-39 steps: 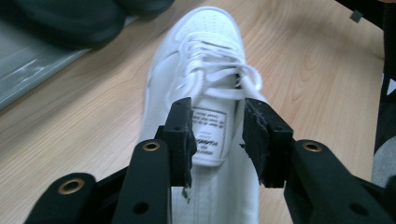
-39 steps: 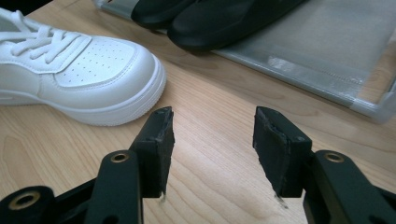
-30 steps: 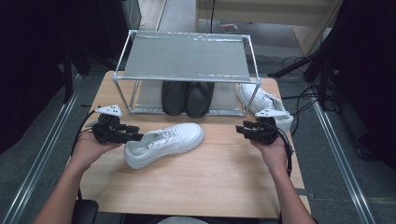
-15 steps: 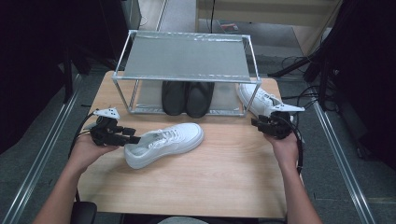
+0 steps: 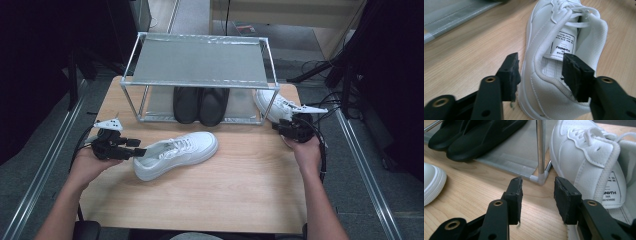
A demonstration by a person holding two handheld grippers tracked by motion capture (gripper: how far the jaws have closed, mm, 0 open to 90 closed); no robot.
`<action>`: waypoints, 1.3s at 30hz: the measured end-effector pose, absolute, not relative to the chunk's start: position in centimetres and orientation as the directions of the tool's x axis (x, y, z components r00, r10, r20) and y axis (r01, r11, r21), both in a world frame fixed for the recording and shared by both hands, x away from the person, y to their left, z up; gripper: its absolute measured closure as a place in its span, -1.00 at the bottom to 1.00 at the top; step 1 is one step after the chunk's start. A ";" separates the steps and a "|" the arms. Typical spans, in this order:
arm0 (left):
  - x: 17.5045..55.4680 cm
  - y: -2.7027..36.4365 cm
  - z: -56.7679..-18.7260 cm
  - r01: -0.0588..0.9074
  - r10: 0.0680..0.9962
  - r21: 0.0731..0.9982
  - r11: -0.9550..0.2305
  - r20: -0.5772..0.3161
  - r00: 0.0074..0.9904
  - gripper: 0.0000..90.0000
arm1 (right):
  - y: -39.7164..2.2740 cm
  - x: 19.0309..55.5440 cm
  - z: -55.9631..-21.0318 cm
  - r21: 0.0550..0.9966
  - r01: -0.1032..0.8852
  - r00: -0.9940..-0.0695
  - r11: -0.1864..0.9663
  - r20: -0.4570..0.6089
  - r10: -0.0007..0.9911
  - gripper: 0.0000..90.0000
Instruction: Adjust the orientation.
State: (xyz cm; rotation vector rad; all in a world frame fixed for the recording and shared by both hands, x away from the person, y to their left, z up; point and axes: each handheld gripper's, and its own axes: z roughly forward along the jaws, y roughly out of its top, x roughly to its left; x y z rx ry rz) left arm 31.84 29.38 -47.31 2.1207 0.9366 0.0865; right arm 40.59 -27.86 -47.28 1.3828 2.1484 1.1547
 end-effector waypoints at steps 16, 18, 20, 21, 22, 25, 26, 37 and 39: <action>33.6 29.8 -49.1 0.666 0.670 0.621 -0.413 -0.288 0.684 1.00 | -27.7 40.8 -47.9 0.771 0.606 -0.479 0.194 0.160 0.863 0.32; 33.2 29.7 -49.3 0.670 0.661 0.623 -0.404 -0.308 0.685 1.00 | -27.8 40.8 -48.0 0.773 0.605 -0.480 0.190 0.163 0.862 0.32; 33.0 29.5 -49.4 0.668 0.653 0.623 -0.407 -0.313 0.689 1.00 | -27.8 40.8 -48.1 0.771 0.608 -0.478 0.191 0.163 0.863 0.31; 32.7 29.3 -49.4 0.664 0.649 0.623 -0.414 -0.309 0.695 1.00 | -27.8 40.8 -48.1 0.771 0.608 -0.479 0.192 0.164 0.862 0.31; 32.7 29.3 -49.4 0.664 0.649 0.623 -0.414 -0.309 0.695 1.00 | -27.8 40.8 -48.1 0.771 0.608 -0.479 0.192 0.164 0.862 0.31; 32.2 29.1 -49.4 0.667 0.660 0.629 -0.400 -0.308 0.686 1.00 | -27.7 40.9 -48.2 0.771 0.606 -0.484 0.195 0.163 0.860 0.31; 32.2 29.1 -49.4 0.667 0.660 0.629 -0.400 -0.308 0.686 1.00 | -27.6 40.9 -48.2 0.772 0.605 -0.484 0.195 0.163 0.860 0.31; 30.8 28.3 -49.6 0.657 0.638 0.635 -0.406 -0.318 0.701 1.00 | -27.5 40.9 -48.2 0.776 0.600 -0.492 0.195 0.165 0.855 0.31; 30.4 28.0 -49.6 0.657 0.628 0.633 -0.411 -0.326 0.707 1.00 | -27.5 40.9 -48.3 0.777 0.599 -0.493 0.194 0.167 0.854 0.30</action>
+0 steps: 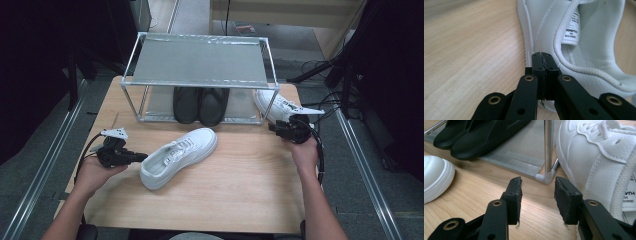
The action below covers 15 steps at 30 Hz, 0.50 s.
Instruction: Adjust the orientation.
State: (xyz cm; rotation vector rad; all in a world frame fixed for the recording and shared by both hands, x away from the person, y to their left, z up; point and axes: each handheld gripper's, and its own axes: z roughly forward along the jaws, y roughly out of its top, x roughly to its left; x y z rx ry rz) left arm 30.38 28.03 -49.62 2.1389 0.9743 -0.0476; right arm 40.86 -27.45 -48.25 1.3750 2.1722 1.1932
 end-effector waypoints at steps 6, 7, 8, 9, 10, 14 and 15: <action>29.4 27.4 -49.4 0.643 0.616 0.637 -0.426 -0.317 0.722 1.00 | -27.2 41.0 -48.3 0.780 0.595 -0.501 0.195 0.170 0.849 0.30; 29.3 27.4 -49.4 0.643 0.615 0.642 -0.417 -0.321 0.720 1.00 | -27.2 41.0 -48.3 0.780 0.595 -0.501 0.195 0.170 0.849 0.30; 28.9 27.3 -49.5 0.643 0.615 0.647 -0.409 -0.326 0.718 1.00 | -27.1 41.0 -48.2 0.781 0.593 -0.505 0.196 0.171 0.846 0.30; 28.8 27.2 -49.5 0.646 0.615 0.646 -0.407 -0.329 0.716 1.00 | -27.0 41.0 -48.3 0.783 0.589 -0.508 0.198 0.169 0.845 0.30; 28.8 27.2 -49.5 0.646 0.615 0.646 -0.407 -0.329 0.716 1.00 | -27.0 41.0 -48.3 0.784 0.588 -0.511 0.201 0.168 0.843 0.30; 28.0 26.8 -49.6 0.643 0.613 0.651 -0.403 -0.330 0.718 1.00 | -26.7 40.9 -48.2 0.787 0.582 -0.520 0.204 0.167 0.837 0.31; 28.0 26.8 -49.6 0.643 0.613 0.651 -0.403 -0.330 0.718 1.00 | -26.6 40.9 -48.2 0.788 0.580 -0.524 0.205 0.168 0.835 0.31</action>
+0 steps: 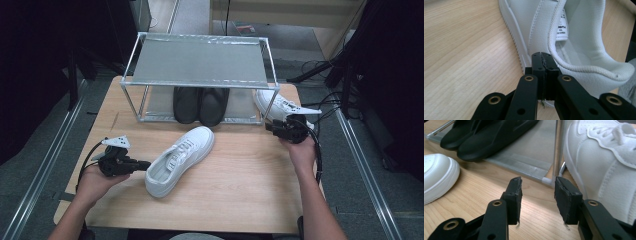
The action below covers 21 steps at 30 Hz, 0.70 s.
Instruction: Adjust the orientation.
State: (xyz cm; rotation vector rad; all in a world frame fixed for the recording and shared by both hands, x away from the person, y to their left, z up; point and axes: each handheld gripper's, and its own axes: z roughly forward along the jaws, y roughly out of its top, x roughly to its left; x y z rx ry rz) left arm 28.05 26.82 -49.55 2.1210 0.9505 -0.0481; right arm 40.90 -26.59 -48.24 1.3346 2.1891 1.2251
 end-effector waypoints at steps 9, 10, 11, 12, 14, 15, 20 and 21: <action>26.9 25.8 -49.7 0.641 0.605 0.657 -0.398 -0.337 0.721 1.00 | -26.1 40.8 -48.5 0.783 0.583 -0.536 0.216 0.170 0.827 0.31; 26.8 25.7 -49.7 0.644 0.608 0.655 -0.396 -0.339 0.718 1.00 | -26.1 40.8 -48.5 0.783 0.583 -0.536 0.216 0.170 0.827 0.31; 26.7 25.6 -49.7 0.641 0.605 0.656 -0.397 -0.338 0.721 1.00 | -26.1 40.8 -48.5 0.784 0.583 -0.535 0.215 0.171 0.827 0.31; 26.6 25.6 -49.7 0.640 0.601 0.655 -0.403 -0.338 0.724 1.00 | -26.2 40.8 -48.4 0.785 0.582 -0.534 0.213 0.171 0.828 0.31; 26.3 25.2 -49.7 0.638 0.595 0.655 -0.404 -0.341 0.727 1.00 | -26.2 40.8 -48.4 0.786 0.581 -0.533 0.211 0.171 0.829 0.31; 26.1 24.8 -49.7 0.632 0.589 0.654 -0.416 -0.336 0.735 1.00 | -26.3 40.8 -48.4 0.786 0.581 -0.532 0.211 0.171 0.829 0.31; 25.5 23.7 -49.4 0.609 0.565 0.673 -0.420 -0.331 0.756 1.00 | -26.2 40.8 -48.5 0.787 0.578 -0.534 0.215 0.166 0.829 0.31; 25.5 23.7 -49.4 0.609 0.565 0.673 -0.420 -0.331 0.756 1.00 | -26.2 40.8 -48.5 0.787 0.578 -0.534 0.215 0.166 0.829 0.31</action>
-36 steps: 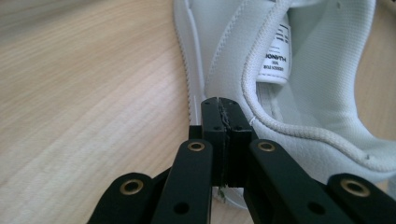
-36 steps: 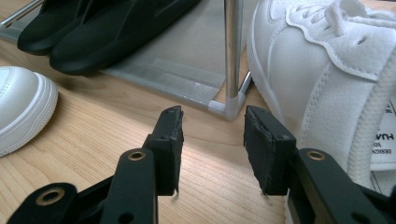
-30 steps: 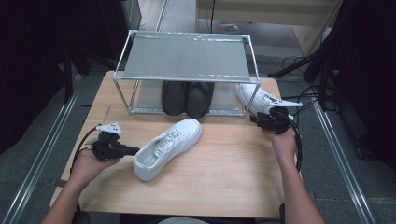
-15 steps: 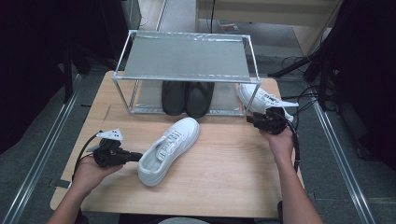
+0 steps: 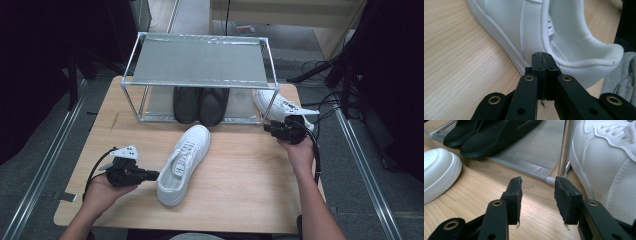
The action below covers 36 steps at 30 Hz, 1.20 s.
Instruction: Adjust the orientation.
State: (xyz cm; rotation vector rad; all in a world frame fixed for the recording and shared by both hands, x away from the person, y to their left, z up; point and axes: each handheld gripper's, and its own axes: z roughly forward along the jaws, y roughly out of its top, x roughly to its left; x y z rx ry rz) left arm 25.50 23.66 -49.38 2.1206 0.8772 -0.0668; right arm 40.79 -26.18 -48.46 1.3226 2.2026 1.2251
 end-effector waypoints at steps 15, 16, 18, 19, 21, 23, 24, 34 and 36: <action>25.1 21.5 -49.1 0.588 0.525 0.673 -0.450 -0.333 0.783 1.00 | -25.9 40.8 -48.5 0.784 0.579 -0.535 0.224 0.158 0.830 0.31; 25.2 21.5 -49.1 0.589 0.526 0.672 -0.449 -0.334 0.782 1.00 | -25.9 40.8 -48.5 0.784 0.578 -0.536 0.225 0.157 0.830 0.31; 25.1 21.4 -49.1 0.588 0.528 0.671 -0.451 -0.331 0.782 1.00 | -25.9 40.8 -48.5 0.784 0.579 -0.535 0.224 0.158 0.830 0.31; 25.1 21.4 -49.1 0.588 0.528 0.671 -0.451 -0.331 0.782 1.00 | -25.9 40.8 -48.5 0.784 0.579 -0.536 0.225 0.157 0.830 0.31; 25.2 21.3 -49.0 0.599 0.535 0.668 -0.442 -0.339 0.774 1.00 | -25.9 40.8 -48.5 0.785 0.577 -0.538 0.228 0.154 0.829 0.31; 25.3 21.4 -49.1 0.604 0.533 0.665 -0.439 -0.347 0.771 1.00 | -25.9 40.8 -48.5 0.785 0.577 -0.537 0.228 0.154 0.829 0.31; 25.3 21.4 -49.1 0.608 0.532 0.663 -0.437 -0.354 0.769 1.00 | -25.9 40.8 -48.5 0.785 0.577 -0.537 0.228 0.154 0.829 0.31; 25.7 21.3 -49.0 0.591 0.523 0.676 -0.439 -0.343 0.781 0.98 | -26.2 40.7 -48.4 0.784 0.580 -0.523 0.222 0.150 0.839 0.31; 25.7 21.6 -48.9 0.590 0.530 0.682 -0.431 -0.338 0.778 0.96 | -26.3 40.7 -48.4 0.784 0.581 -0.522 0.221 0.150 0.840 0.31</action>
